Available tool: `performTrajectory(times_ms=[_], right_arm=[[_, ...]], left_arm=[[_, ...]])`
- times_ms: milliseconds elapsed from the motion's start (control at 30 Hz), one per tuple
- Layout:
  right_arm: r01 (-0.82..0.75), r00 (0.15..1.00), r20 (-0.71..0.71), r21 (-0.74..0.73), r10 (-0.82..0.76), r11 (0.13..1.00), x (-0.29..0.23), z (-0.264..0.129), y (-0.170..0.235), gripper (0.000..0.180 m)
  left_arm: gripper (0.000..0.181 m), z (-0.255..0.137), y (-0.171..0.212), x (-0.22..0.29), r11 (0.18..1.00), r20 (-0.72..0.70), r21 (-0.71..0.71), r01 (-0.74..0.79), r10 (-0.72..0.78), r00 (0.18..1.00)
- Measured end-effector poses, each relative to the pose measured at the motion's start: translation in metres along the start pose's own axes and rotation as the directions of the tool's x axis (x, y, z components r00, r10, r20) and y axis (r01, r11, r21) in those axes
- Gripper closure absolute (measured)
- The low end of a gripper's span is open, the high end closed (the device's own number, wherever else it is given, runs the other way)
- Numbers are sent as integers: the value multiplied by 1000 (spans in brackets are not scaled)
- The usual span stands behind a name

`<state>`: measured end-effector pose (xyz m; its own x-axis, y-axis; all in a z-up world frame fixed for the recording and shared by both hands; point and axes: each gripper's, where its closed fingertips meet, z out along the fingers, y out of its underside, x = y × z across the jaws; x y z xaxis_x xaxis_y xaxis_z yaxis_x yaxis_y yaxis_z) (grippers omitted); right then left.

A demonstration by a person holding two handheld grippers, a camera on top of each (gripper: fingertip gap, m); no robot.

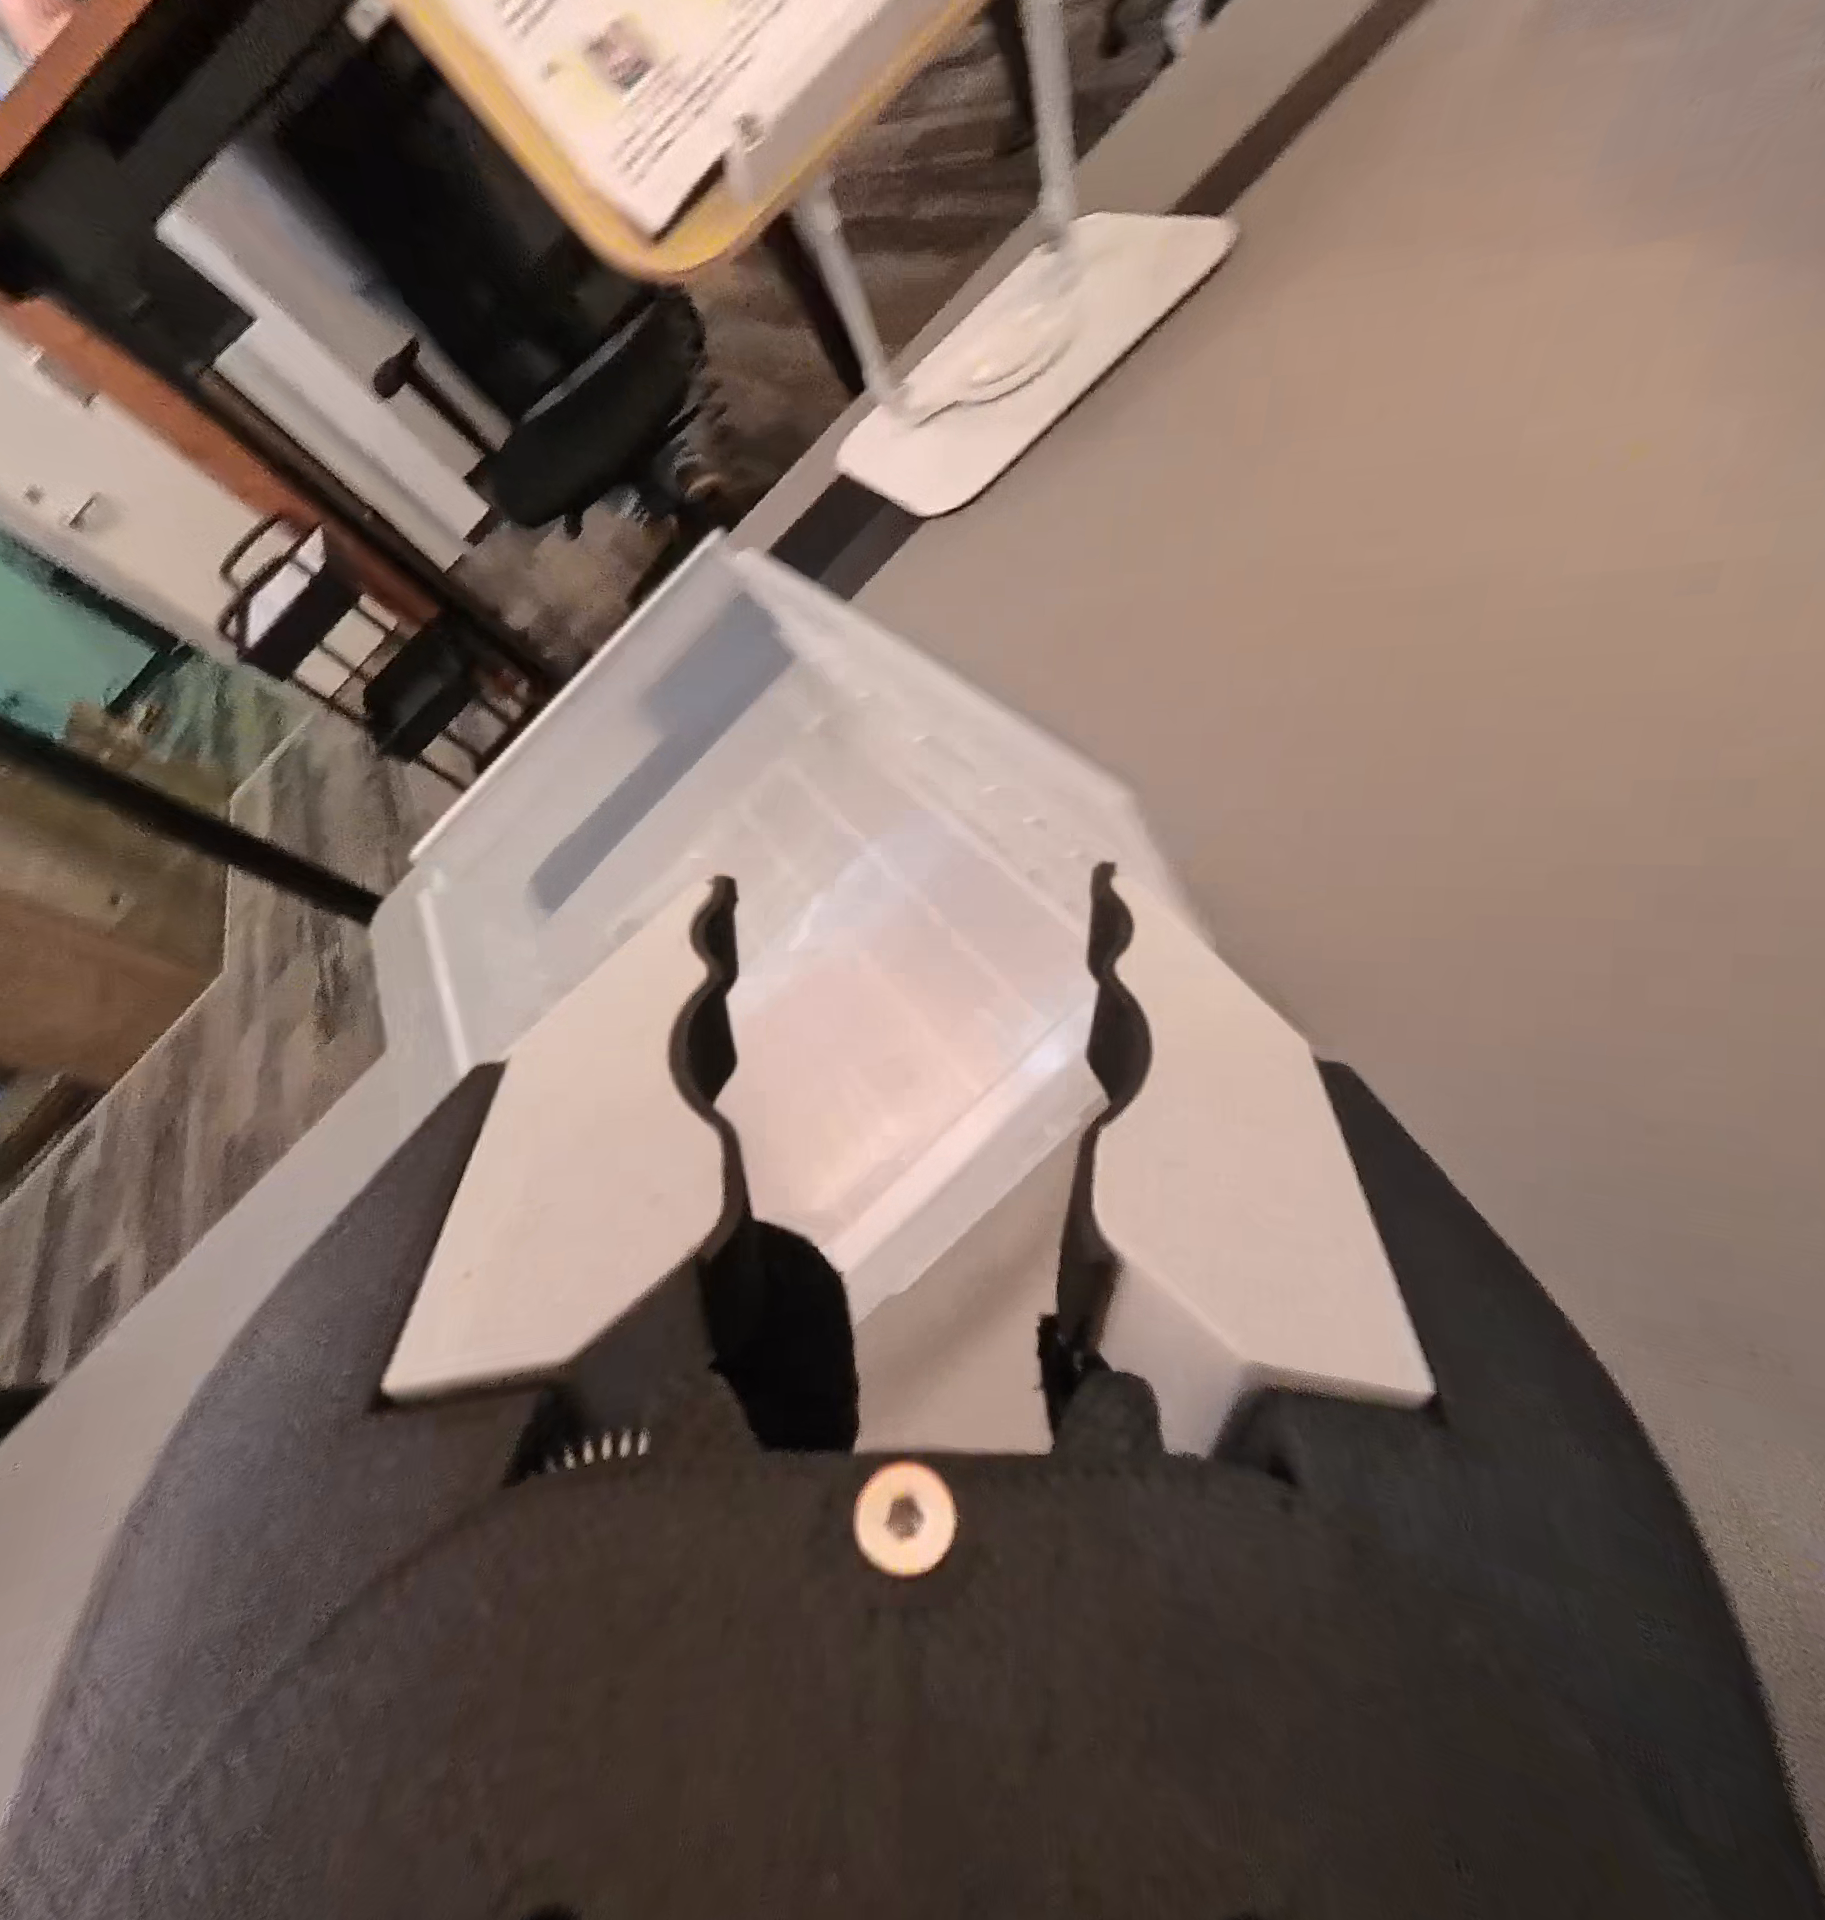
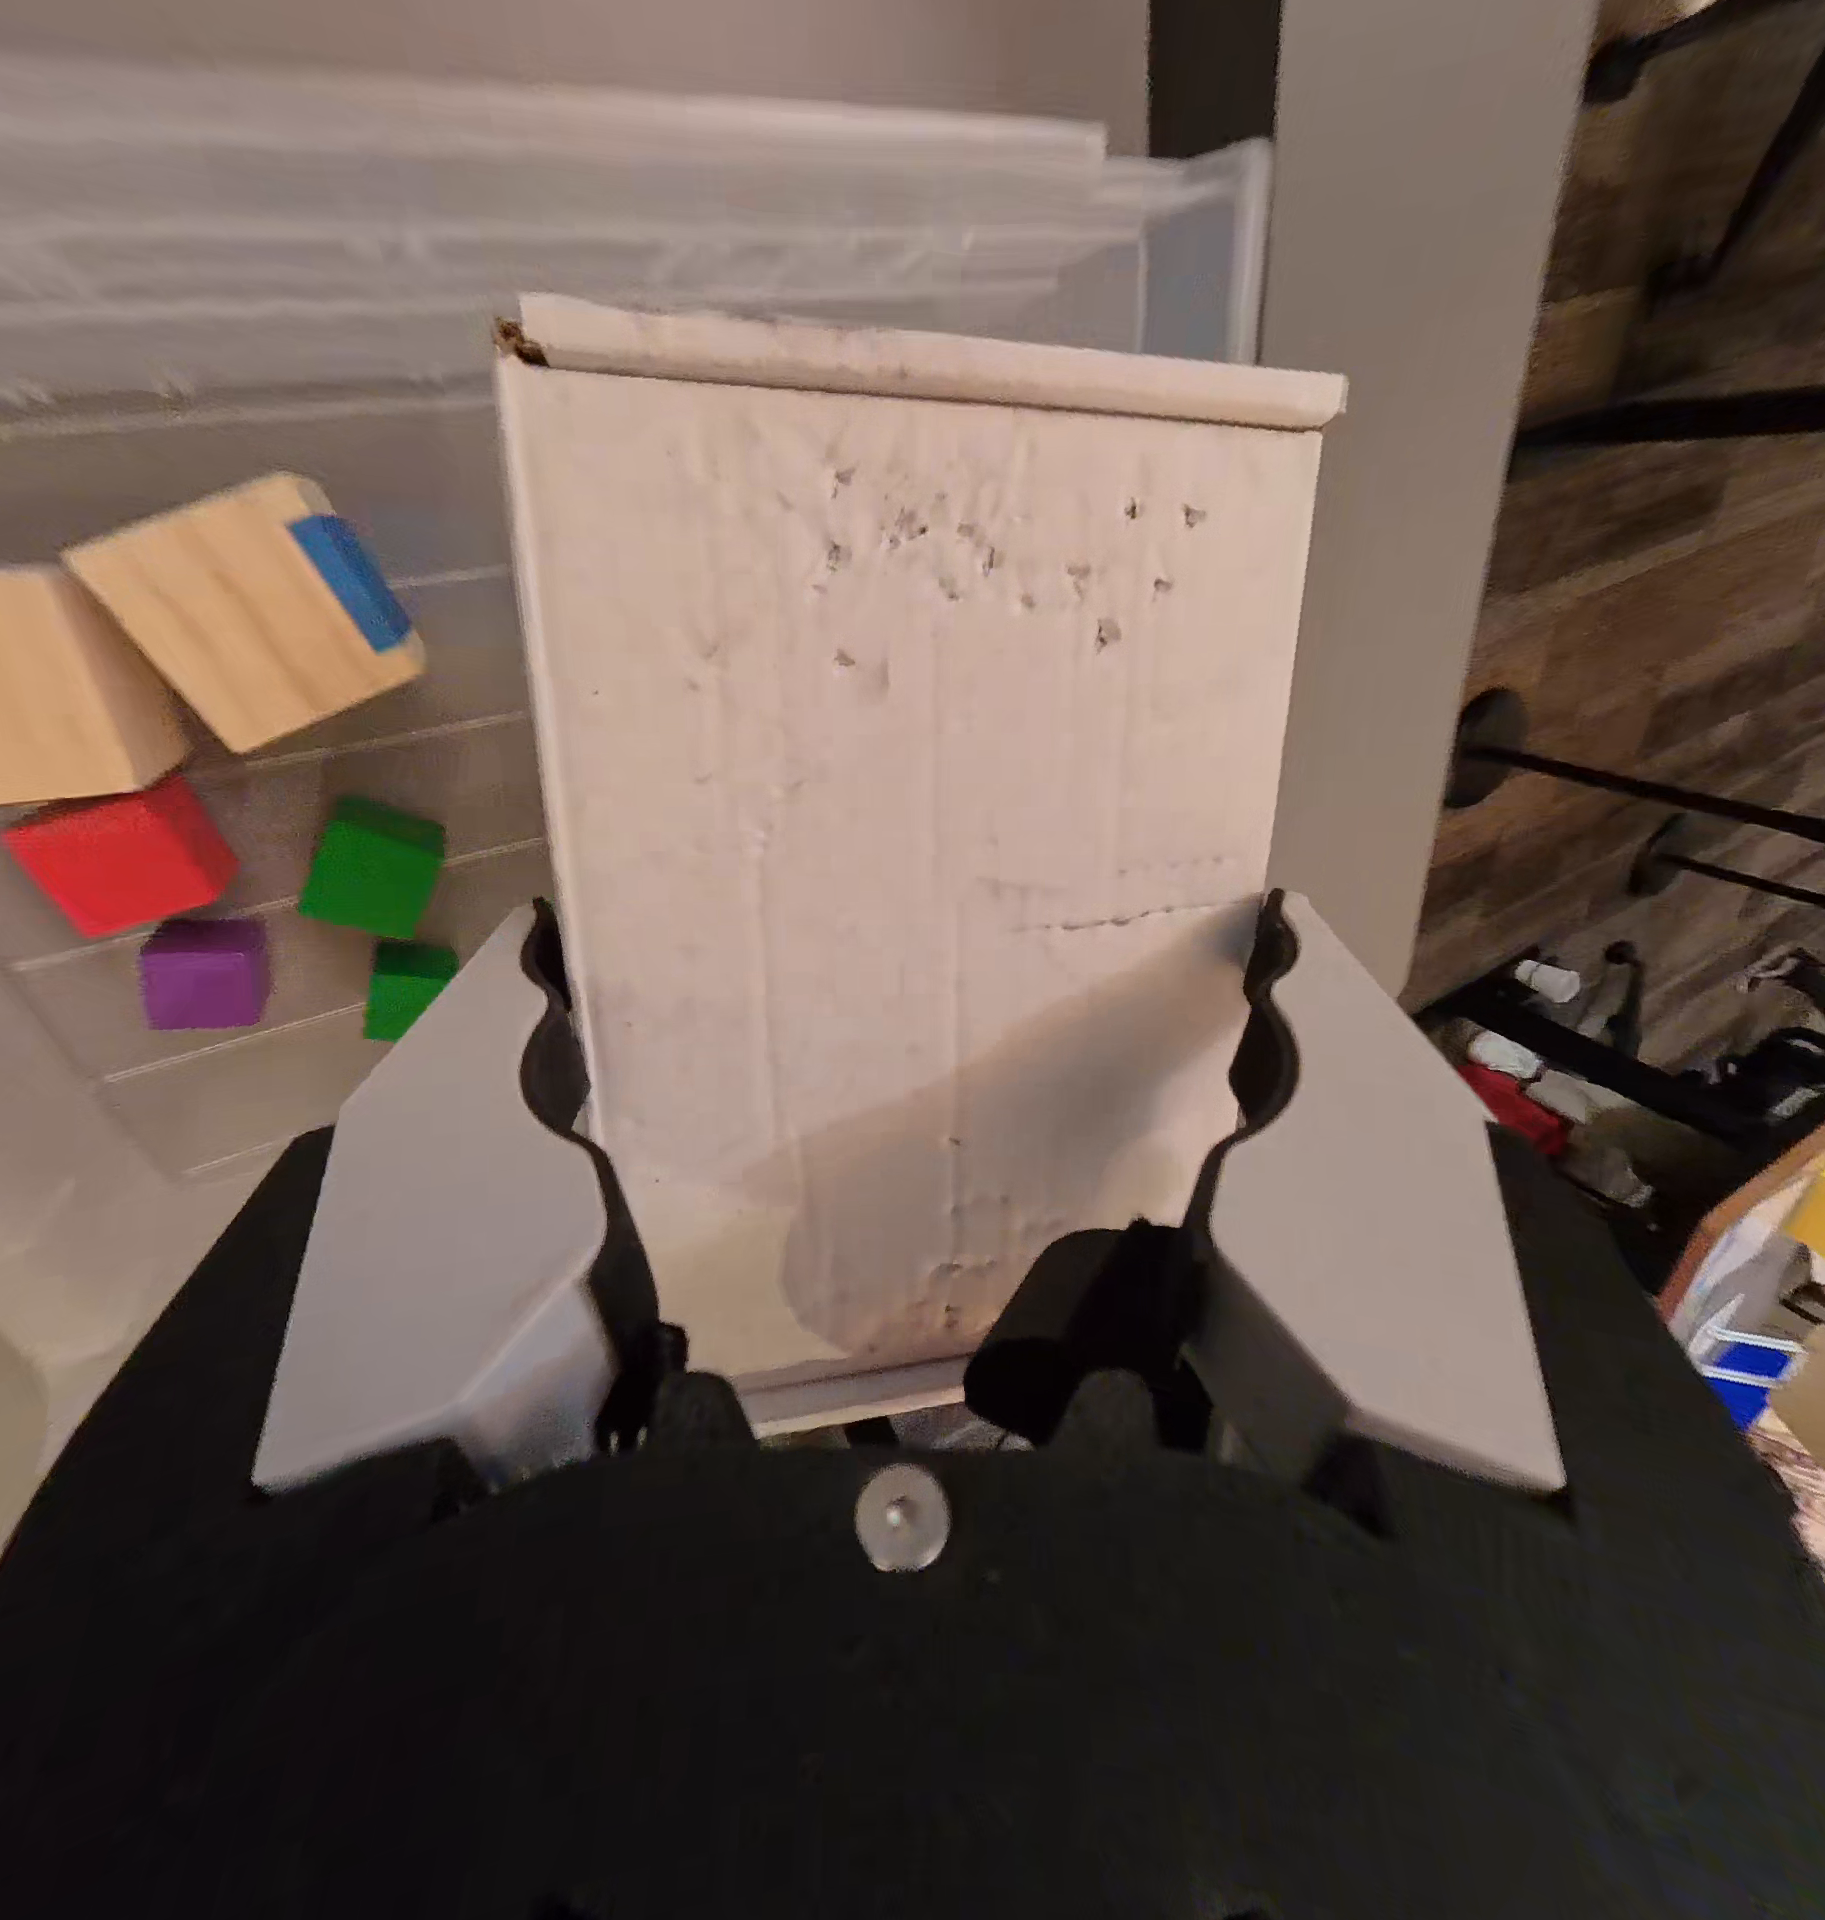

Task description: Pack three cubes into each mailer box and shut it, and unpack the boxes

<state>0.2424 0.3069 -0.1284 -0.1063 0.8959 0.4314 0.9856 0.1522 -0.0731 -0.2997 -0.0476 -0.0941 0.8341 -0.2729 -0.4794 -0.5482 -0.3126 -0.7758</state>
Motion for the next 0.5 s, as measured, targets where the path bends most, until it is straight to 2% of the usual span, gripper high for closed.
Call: performTrajectory(times_ms=[233, 267, 400, 500], right_arm=[[8, 995, 100, -5, -7, 1000, -4, 49, 5, 52], [-1, 996, 94, -9, 2, 1000, -1, 48, 4, 55], [-60, 998, 22, 2, 60, 998, 10, 24, 3, 42], [-238, 971, -26, -3, 238, 971, 10, -5, 19, 38]], left_arm=[[111, 10, 39, -61, 992, 98, -105, 74, -64, 993], [108, 13, 45, -66, 988, 103, -128, 86, -74, 992], [102, 23, 63, -91, 976, 135, -163, 147, -126, 983], [100, 29, 81, -108, 957, 151, -197, 214, -186, 971]])
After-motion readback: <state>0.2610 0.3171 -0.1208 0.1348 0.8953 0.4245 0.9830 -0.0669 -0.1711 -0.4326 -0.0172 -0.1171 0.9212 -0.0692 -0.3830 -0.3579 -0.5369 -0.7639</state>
